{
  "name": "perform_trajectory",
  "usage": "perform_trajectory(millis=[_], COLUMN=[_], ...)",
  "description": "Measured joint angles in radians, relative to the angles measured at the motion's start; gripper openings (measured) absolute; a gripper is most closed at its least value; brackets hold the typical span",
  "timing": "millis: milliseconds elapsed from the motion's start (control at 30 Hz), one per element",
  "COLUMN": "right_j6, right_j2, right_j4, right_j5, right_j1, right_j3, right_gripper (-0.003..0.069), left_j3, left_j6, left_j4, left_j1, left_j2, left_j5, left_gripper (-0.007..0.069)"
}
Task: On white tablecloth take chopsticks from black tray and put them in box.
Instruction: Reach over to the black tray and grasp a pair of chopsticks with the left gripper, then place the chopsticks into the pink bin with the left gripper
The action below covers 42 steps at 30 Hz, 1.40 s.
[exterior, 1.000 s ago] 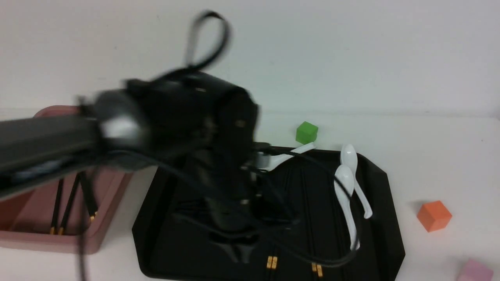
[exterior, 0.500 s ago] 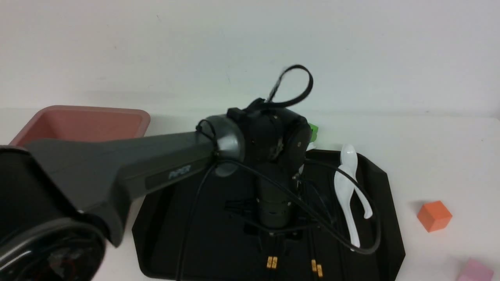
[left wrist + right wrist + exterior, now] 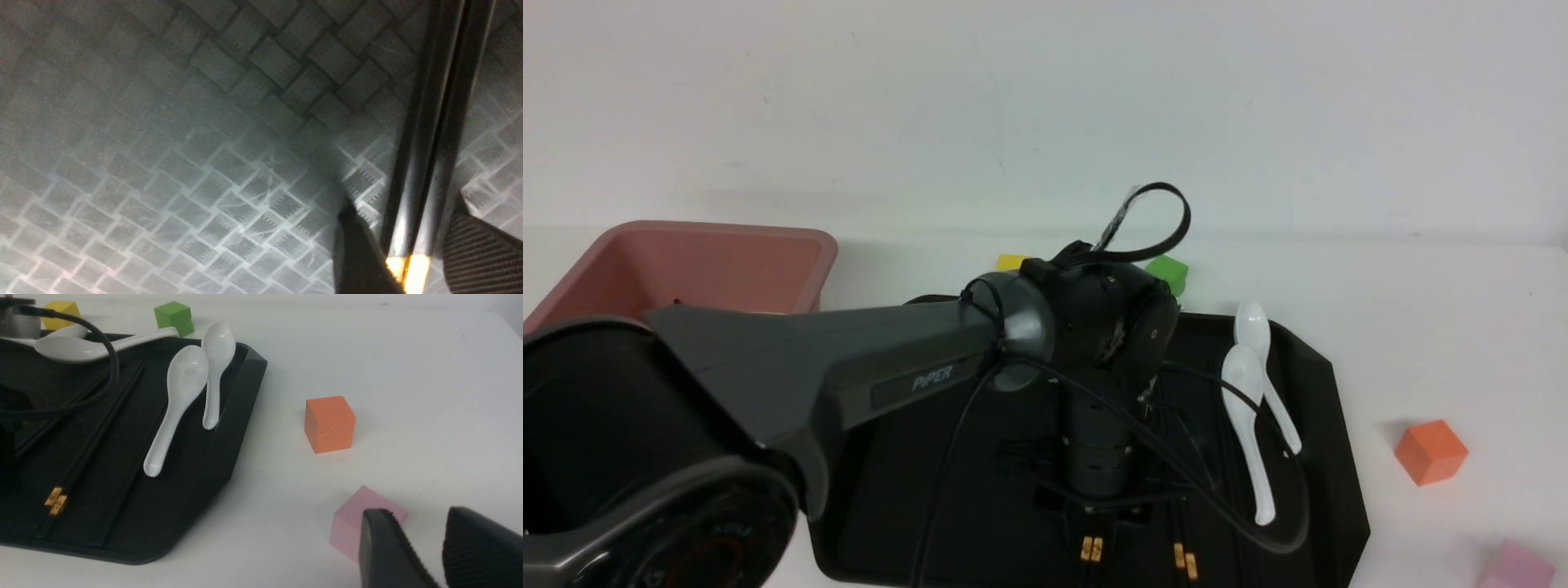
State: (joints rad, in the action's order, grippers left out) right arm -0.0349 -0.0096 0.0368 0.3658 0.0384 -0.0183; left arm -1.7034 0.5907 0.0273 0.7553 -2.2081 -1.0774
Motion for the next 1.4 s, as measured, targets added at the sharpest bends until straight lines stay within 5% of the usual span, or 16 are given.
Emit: perform_trajectory(millis=[167, 567, 933, 1167, 1400], right_j6=[0.0, 0.0, 0.0, 0.0, 0.0], right_j2=[0.0, 0.0, 0.0, 0.0, 0.0], right_j4=[0.0, 0.0, 0.0, 0.0, 0.0], right_j5=[0.0, 0.0, 0.0, 0.0, 0.0], right_j1=[0.0, 0.0, 0.0, 0.0, 0.0], right_j3=[0.0, 0.0, 0.0, 0.0, 0.0], right_gripper=[0.0242, 0.0242, 0.0242, 0.0242, 0.0242], left_j3=[0.0, -0.107, -0.157, 0.179, 0.399], left_j6=[0.001, -0.001, -0.093, -0.254, -0.27], left_j4=[0.012, -0.002, -0.161, -0.003, 0.055], left_j1=[0.0, 0.0, -0.067, -0.423, -0.818], left_j2=[0.0, 0.113, 0.359, 0.538, 0.575], left_j5=[-0.005, -0.08, -0.153, -0.154, -0.103], left_gripper=[0.0114, 0.0125, 0.0125, 0.0125, 0.0125])
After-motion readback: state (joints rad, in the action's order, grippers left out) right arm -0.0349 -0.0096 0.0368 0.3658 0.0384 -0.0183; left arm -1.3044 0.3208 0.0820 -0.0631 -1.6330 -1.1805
